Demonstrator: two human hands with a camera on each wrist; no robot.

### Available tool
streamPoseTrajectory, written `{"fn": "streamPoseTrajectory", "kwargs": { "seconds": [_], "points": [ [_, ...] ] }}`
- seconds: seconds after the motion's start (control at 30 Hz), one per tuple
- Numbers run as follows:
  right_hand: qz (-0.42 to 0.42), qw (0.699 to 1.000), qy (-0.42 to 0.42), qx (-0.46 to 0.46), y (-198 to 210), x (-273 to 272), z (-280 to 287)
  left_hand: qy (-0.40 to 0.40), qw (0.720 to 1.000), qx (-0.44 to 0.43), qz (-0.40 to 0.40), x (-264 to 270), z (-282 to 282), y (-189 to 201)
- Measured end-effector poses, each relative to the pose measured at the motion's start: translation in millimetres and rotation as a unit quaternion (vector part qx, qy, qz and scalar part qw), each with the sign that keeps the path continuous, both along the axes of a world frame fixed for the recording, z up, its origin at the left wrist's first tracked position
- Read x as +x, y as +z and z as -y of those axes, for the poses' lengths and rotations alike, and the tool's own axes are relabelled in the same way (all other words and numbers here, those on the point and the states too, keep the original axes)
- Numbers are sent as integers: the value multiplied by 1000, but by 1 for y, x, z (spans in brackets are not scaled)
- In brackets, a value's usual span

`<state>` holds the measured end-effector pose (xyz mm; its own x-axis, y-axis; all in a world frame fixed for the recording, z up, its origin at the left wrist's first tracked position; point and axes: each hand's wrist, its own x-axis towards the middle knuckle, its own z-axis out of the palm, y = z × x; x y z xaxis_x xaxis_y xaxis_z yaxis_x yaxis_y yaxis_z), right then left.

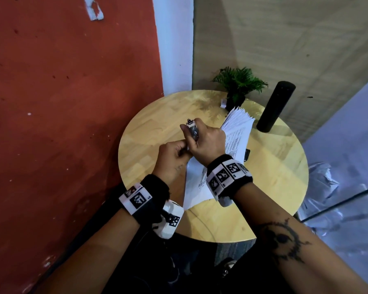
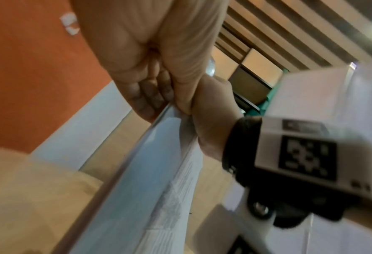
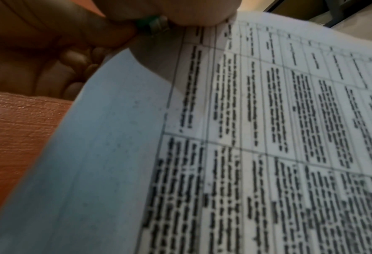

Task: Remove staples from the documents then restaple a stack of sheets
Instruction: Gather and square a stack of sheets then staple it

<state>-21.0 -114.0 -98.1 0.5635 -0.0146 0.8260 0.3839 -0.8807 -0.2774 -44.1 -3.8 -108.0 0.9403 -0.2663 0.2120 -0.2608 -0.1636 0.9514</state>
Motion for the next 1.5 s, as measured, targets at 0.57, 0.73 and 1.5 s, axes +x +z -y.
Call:
{"fn": "streamPoseTrajectory", "kwargs": {
  "seconds": [0.57, 0.73, 1.5],
  "points": [
    [-74, 930, 63, 353, 40, -38, 39, 27, 995, 11, 91, -12, -2, -14],
    [-238, 969, 41, -49, 37, -49, 86, 12, 994, 36, 100, -3, -6, -18],
    [-278, 954, -3, -117, 14, -52, 113, 1, 990, 46, 131, 2, -12, -23]
  ]
}}
